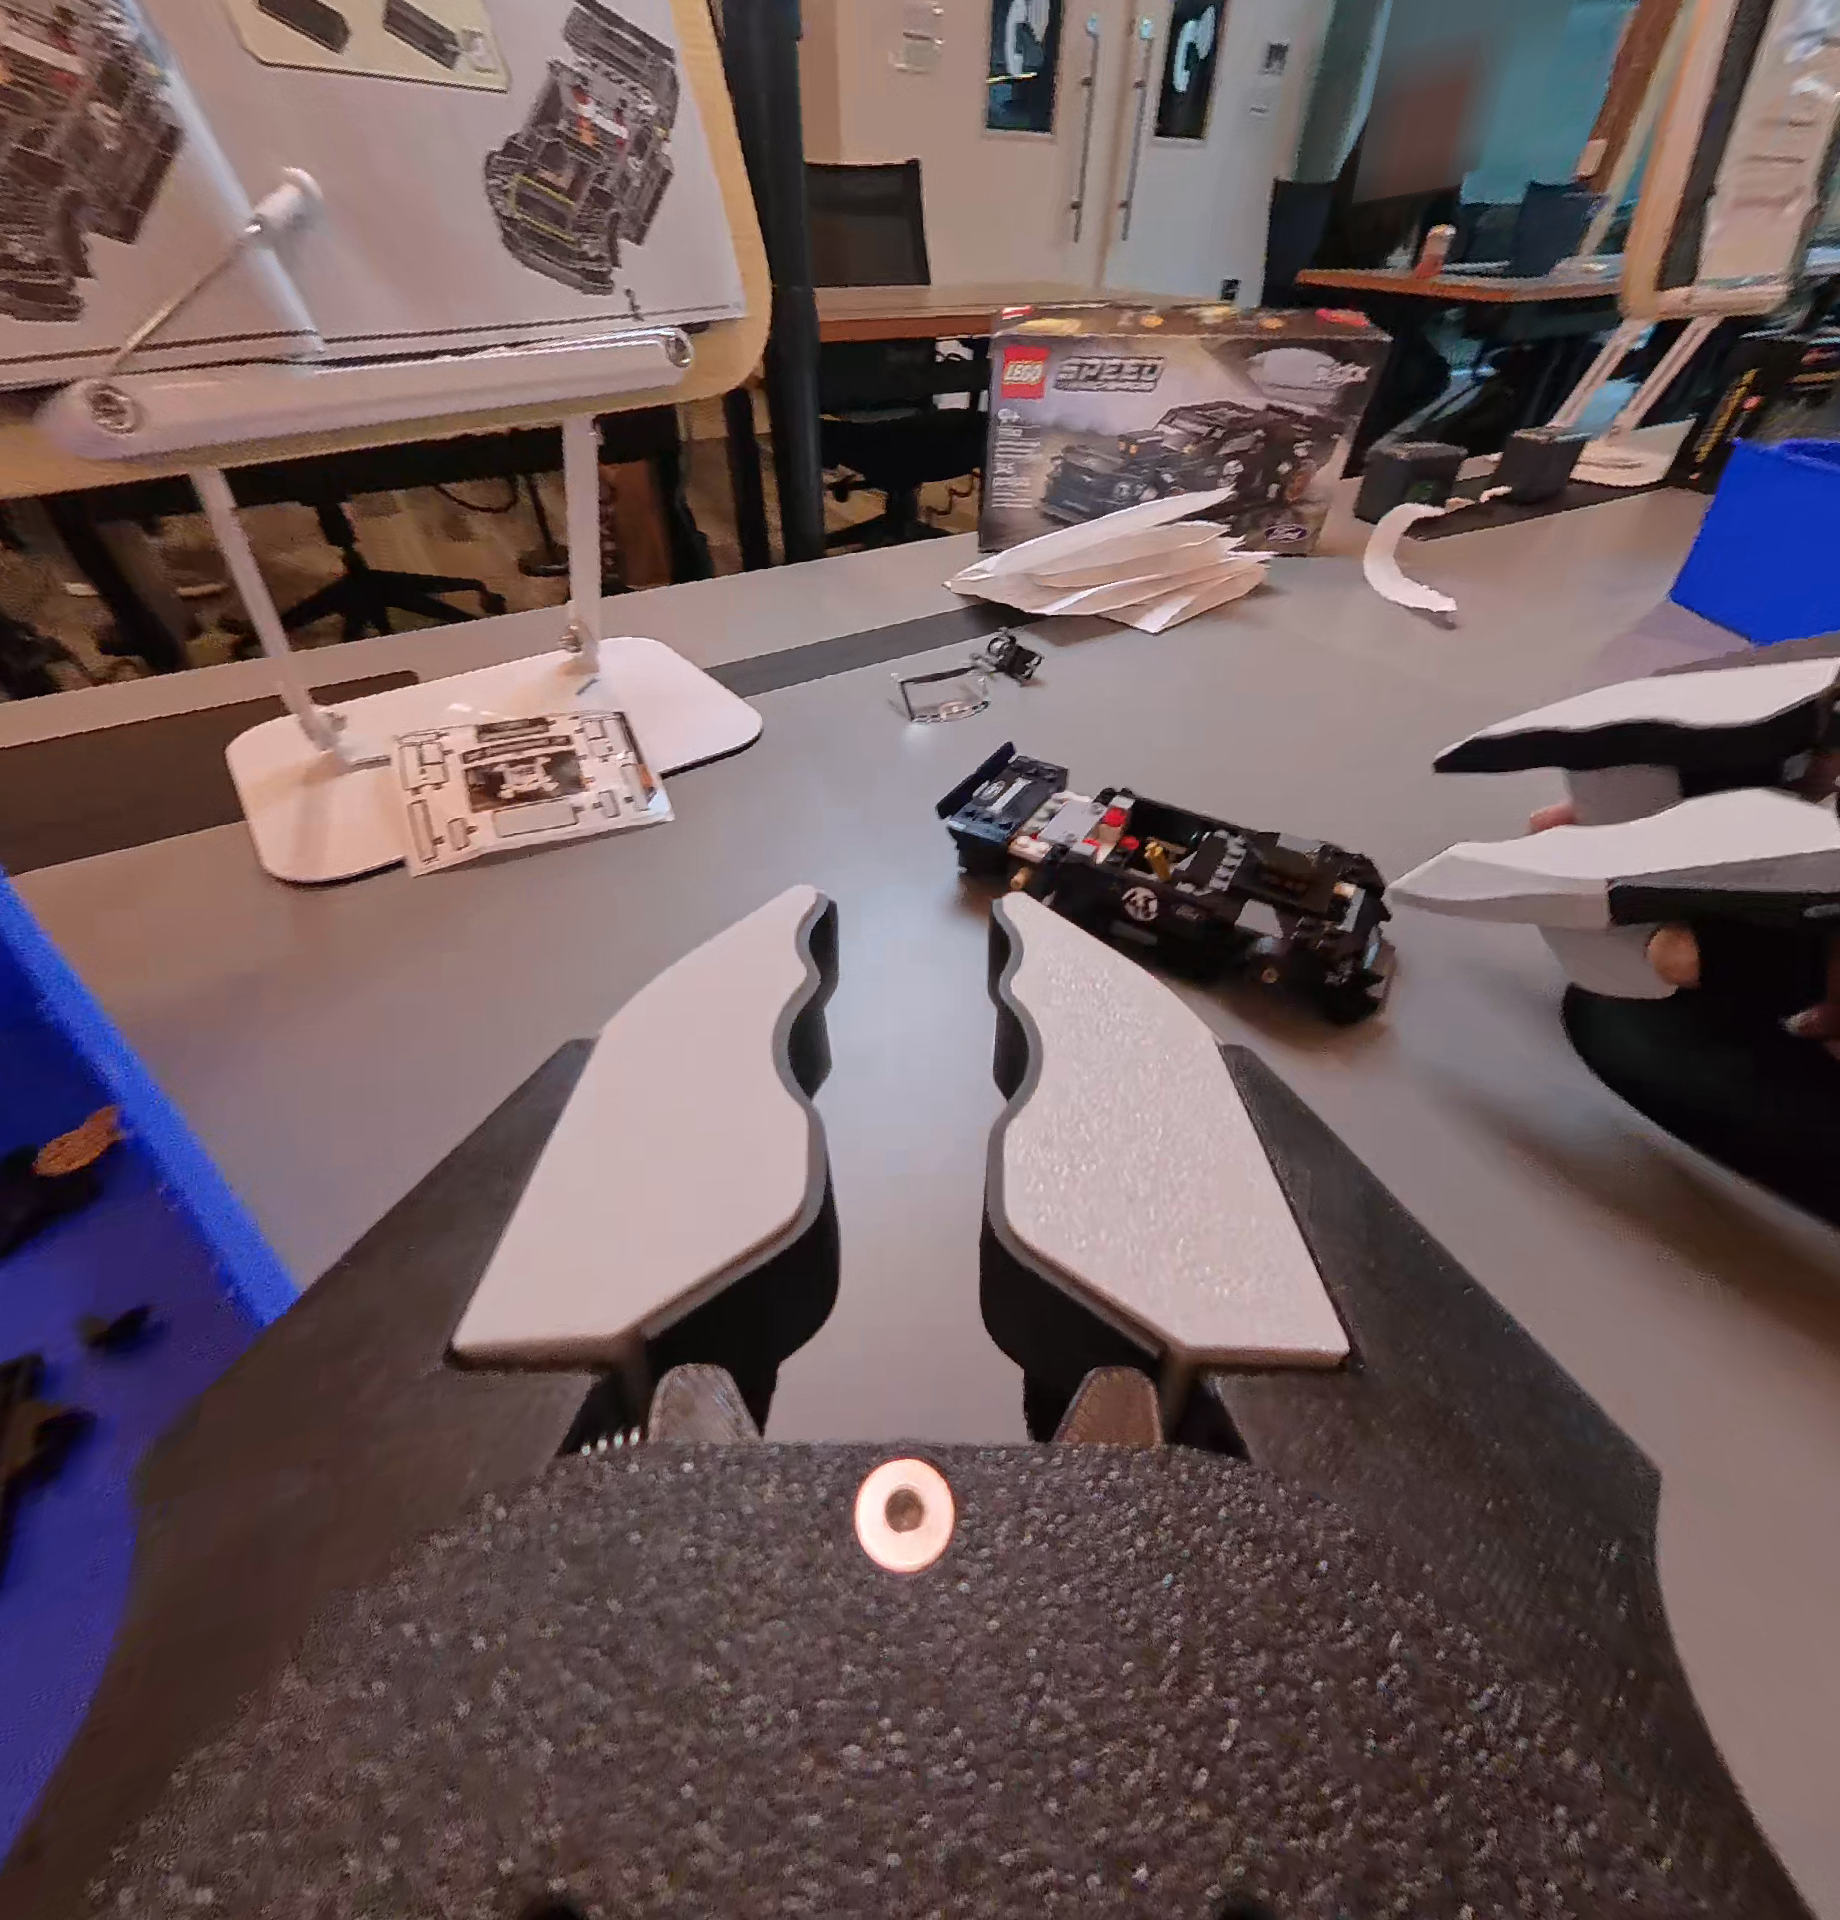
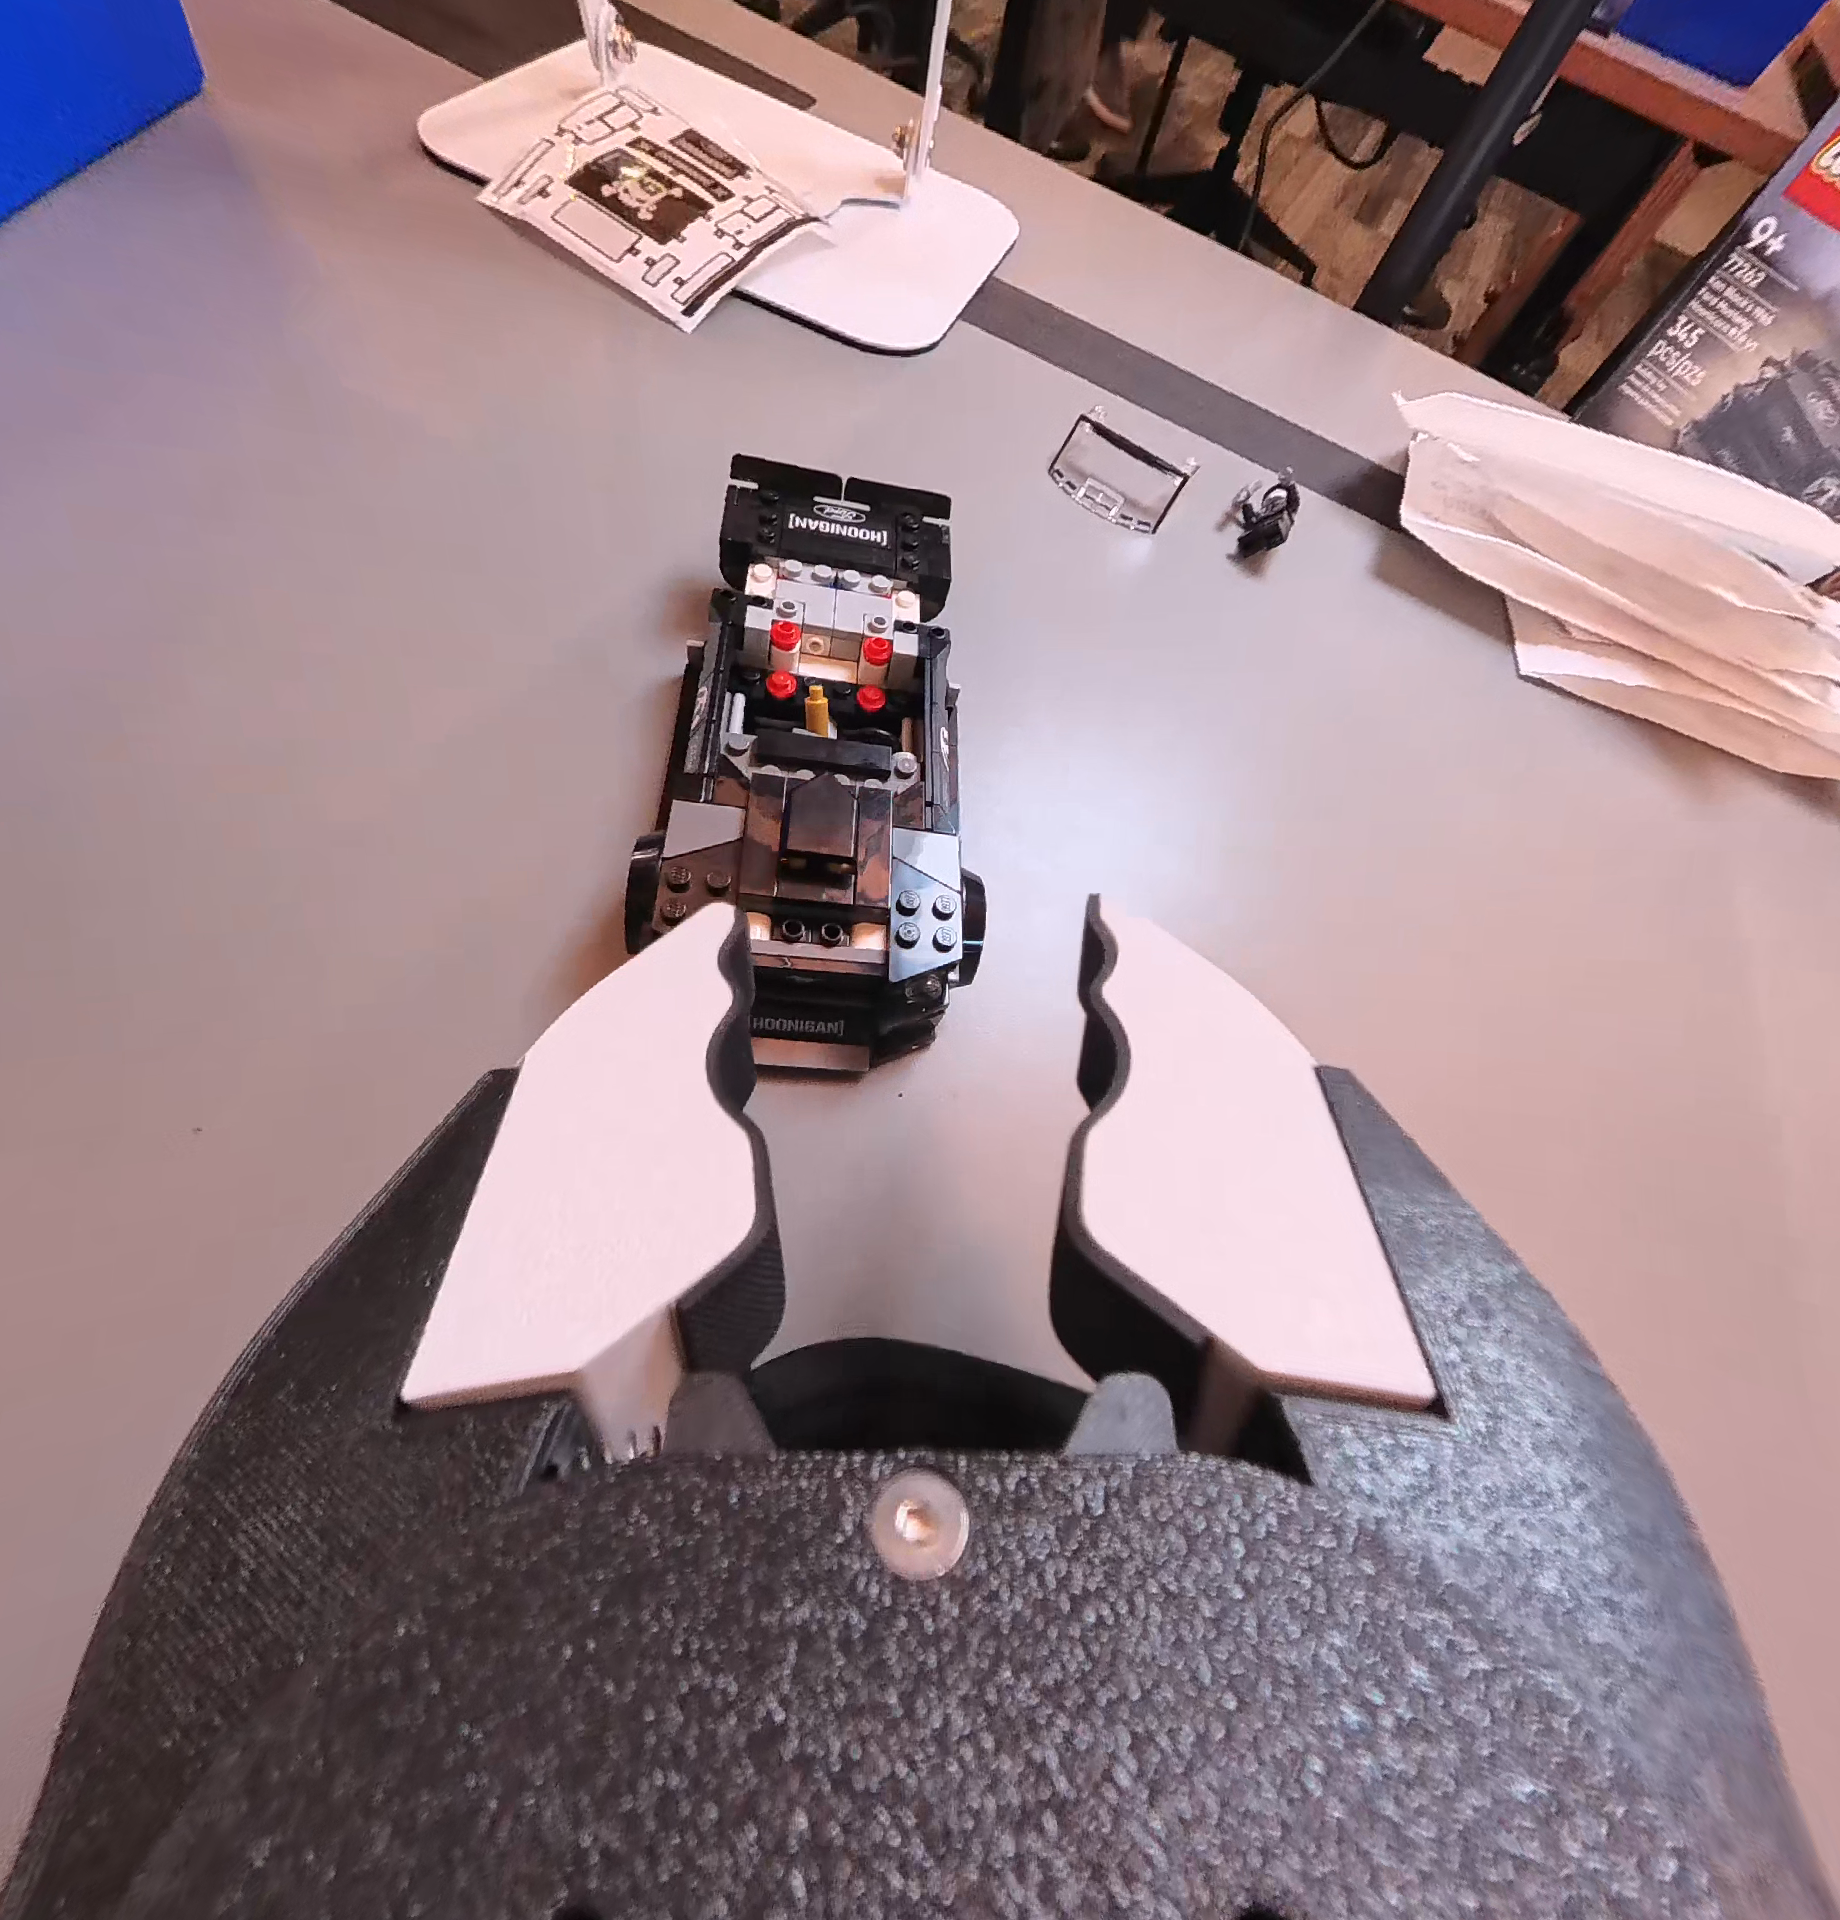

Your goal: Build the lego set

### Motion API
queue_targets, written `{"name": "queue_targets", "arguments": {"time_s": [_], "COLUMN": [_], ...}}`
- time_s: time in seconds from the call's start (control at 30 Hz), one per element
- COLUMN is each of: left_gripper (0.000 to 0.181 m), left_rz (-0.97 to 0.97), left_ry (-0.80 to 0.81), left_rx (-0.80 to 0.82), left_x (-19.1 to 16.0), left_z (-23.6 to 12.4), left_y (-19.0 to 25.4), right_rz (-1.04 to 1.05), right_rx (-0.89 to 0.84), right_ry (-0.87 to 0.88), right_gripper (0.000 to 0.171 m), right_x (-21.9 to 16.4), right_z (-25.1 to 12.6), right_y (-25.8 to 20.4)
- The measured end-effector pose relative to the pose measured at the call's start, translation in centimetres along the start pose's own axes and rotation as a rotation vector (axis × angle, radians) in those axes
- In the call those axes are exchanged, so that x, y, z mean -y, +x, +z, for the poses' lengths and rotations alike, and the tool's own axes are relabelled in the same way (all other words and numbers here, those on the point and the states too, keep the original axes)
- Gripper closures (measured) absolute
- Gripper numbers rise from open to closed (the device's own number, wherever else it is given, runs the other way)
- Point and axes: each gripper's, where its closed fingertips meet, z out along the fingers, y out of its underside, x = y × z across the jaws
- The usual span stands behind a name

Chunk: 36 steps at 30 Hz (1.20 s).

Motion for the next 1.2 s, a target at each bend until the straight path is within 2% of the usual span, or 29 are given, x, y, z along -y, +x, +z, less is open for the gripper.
{"name": "queue_targets", "arguments": {"time_s": [0.23,0.4,0.5,0.73,1.03,1.2], "left_gripper": [0.172,0.181,0.181,0.181,0.178,0.165], "left_rz": [0.084,0.121,0.117,0.082,0.078,0.056], "left_ry": [-0.018,-0.098,-0.128,-0.152,-0.140,-0.113], "left_rx": [0.136,0.197,0.219,0.244,0.230,0.213], "left_x": [-1.8,-3.1,-3.6,-4.0,-3.9,-3.6], "left_z": [-1.0,-0.4,-0.2,-0.1,-0.2,-0.3], "left_y": [-0.6,-1.2,-1.6,-2.3,-2.1,-2.0], "right_rz": [-0.001,0.051,0.063,0.056,0.040,0.065], "right_rx": [-0.062,-0.047,-0.029,-0.006,-0.002,-0.013], "right_ry": [0.128,0.202,0.211,0.230,0.218,0.234], "right_gripper": [0.117,0.129,0.136,0.165,0.170,0.170], "right_x": [1.6,2.4,2.4,2.5,2.4,2.5], "right_z": [-0.6,-1.6,-1.7,-1.9,-1.7,-1.9], "right_y": [1.0,1.0,0.9,0.5,0.3,0.7]}}
